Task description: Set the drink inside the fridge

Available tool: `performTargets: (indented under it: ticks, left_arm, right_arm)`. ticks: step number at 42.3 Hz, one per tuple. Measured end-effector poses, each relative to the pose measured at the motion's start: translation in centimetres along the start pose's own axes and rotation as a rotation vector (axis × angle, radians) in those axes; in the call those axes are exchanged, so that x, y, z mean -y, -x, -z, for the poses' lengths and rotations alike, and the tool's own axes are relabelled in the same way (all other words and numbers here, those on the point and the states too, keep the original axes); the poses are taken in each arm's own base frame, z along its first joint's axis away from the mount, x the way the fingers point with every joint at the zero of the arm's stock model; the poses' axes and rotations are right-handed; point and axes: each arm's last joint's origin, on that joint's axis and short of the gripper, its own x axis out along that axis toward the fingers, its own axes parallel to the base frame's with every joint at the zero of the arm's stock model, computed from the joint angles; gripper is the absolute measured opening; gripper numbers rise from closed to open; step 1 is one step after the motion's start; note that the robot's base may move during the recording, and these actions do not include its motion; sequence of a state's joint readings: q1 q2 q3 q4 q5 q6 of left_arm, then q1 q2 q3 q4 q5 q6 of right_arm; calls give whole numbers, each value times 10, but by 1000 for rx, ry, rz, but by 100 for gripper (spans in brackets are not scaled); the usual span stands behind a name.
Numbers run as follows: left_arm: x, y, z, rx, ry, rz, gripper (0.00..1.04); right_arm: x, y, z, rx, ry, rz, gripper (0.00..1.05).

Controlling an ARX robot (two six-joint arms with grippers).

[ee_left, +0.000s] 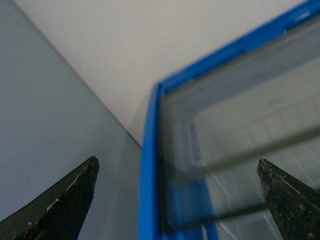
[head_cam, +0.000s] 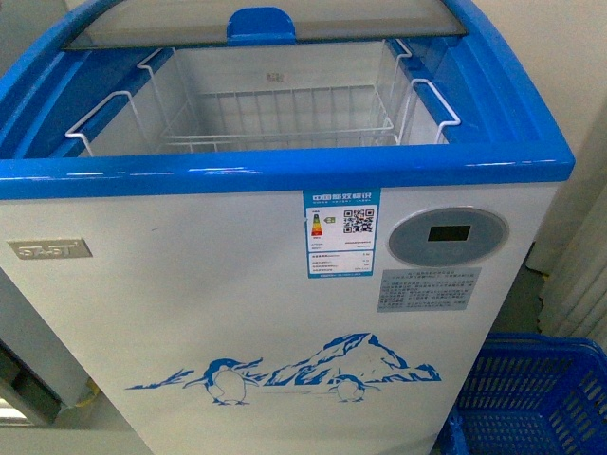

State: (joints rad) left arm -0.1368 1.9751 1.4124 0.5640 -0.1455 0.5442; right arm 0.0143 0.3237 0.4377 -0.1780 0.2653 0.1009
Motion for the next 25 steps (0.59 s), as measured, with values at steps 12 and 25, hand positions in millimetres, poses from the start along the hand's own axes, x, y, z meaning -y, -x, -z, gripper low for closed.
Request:
performTargets:
  ticks: [12,25]
  left_arm:
    - [-12,122,27,-233,499,129,97]
    - [8,296,80,-454,800,151,97]
  right_arm:
    - [0,0,0,0,0,0,41]
    - [0,0,0,0,0,0,41]
